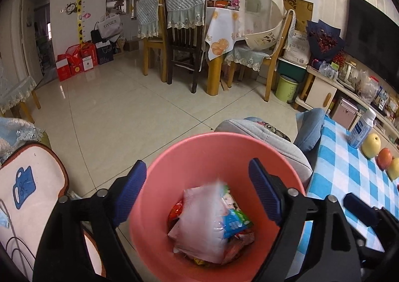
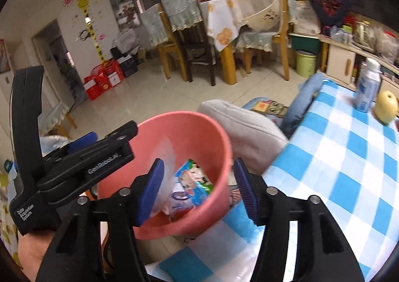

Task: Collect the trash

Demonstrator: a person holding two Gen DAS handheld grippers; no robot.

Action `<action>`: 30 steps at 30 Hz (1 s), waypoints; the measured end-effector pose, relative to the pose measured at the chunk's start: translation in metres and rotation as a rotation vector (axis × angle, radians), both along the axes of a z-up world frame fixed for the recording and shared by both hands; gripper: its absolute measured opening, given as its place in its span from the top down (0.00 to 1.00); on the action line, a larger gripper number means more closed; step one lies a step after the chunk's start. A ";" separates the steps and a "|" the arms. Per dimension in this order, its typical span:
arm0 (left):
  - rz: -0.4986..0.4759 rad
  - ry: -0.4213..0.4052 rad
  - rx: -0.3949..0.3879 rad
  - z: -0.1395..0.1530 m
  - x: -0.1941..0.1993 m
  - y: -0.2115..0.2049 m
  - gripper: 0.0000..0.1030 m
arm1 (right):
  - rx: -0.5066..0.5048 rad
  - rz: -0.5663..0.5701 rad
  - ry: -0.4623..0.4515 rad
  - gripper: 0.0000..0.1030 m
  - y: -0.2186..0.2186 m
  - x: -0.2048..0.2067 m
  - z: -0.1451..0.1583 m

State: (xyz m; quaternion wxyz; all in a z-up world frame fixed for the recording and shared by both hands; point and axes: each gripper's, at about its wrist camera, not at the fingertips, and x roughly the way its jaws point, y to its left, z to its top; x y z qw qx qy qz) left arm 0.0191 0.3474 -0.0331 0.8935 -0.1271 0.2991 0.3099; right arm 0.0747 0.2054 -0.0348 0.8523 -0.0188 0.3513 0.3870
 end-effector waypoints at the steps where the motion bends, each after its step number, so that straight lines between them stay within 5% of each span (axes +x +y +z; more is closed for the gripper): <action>1: -0.006 0.003 0.008 0.000 0.002 -0.003 0.15 | 0.003 -0.012 -0.003 0.33 -0.005 0.000 0.000; 7: -0.050 0.007 0.056 0.005 0.011 -0.025 0.10 | -0.005 -0.099 -0.016 0.31 -0.041 0.001 0.000; 10: -0.073 0.008 0.070 0.006 0.016 -0.037 0.09 | -0.014 -0.143 -0.027 0.17 -0.061 0.000 -0.003; 30: -0.263 0.010 0.165 0.008 0.047 -0.137 0.06 | -0.112 -0.321 -0.109 0.13 -0.158 -0.010 -0.006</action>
